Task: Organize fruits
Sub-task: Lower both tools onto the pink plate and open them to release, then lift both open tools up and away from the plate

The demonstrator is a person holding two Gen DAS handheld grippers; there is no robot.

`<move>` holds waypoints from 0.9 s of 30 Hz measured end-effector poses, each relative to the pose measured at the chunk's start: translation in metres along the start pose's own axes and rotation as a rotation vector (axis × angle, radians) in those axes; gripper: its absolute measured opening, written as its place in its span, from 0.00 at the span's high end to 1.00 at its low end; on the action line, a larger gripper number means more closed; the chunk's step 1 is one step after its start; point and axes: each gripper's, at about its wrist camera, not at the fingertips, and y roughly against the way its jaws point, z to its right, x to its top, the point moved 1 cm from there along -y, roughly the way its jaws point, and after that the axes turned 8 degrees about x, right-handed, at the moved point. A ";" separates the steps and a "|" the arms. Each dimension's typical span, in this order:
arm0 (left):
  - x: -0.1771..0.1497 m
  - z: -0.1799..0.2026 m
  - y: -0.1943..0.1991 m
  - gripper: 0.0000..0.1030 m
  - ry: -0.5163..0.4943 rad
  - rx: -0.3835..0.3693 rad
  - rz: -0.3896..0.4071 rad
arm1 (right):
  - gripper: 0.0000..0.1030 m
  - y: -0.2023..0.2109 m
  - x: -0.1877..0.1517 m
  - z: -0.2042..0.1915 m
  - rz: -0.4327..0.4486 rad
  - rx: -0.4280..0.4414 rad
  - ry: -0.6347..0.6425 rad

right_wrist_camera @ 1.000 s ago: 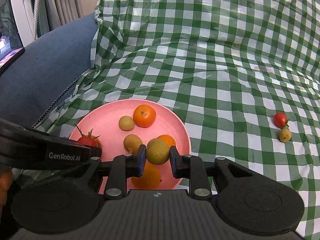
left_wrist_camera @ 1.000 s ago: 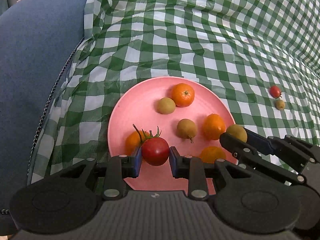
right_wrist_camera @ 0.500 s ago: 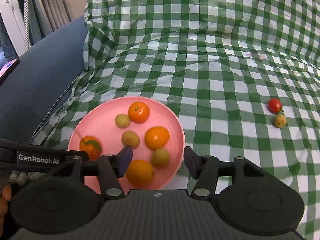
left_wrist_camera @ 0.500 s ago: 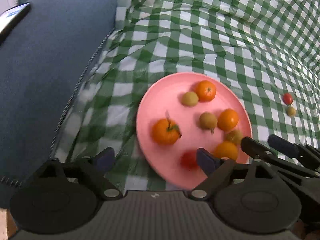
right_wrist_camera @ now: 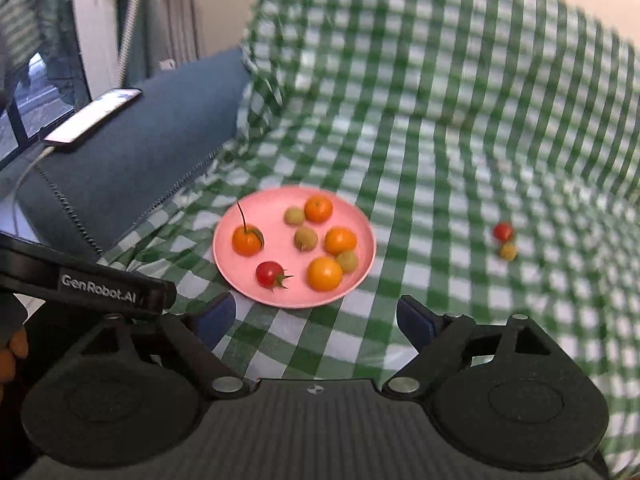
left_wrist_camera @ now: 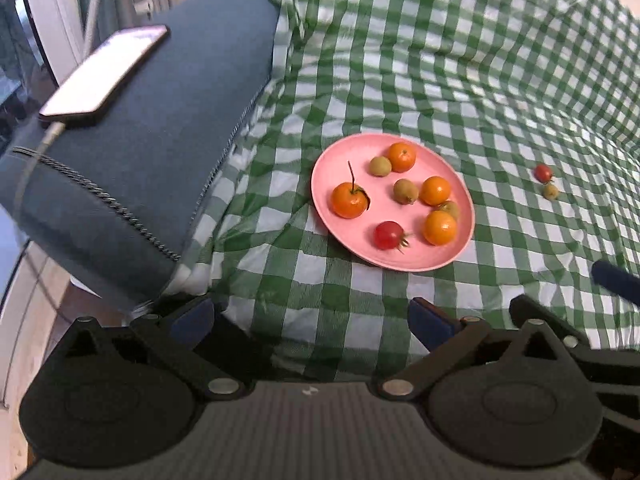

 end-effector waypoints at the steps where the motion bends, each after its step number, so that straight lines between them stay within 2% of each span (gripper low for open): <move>1: -0.003 -0.001 0.008 0.00 0.000 -0.001 0.012 | 0.09 0.009 0.000 -0.003 0.018 -0.009 0.000; 14: -0.039 -0.015 0.083 0.00 0.058 0.019 0.171 | 0.07 0.092 -0.017 -0.015 0.174 -0.040 0.009; 27: -0.055 -0.017 0.120 0.00 0.046 0.017 0.266 | 0.06 0.127 -0.023 -0.026 0.243 -0.049 0.036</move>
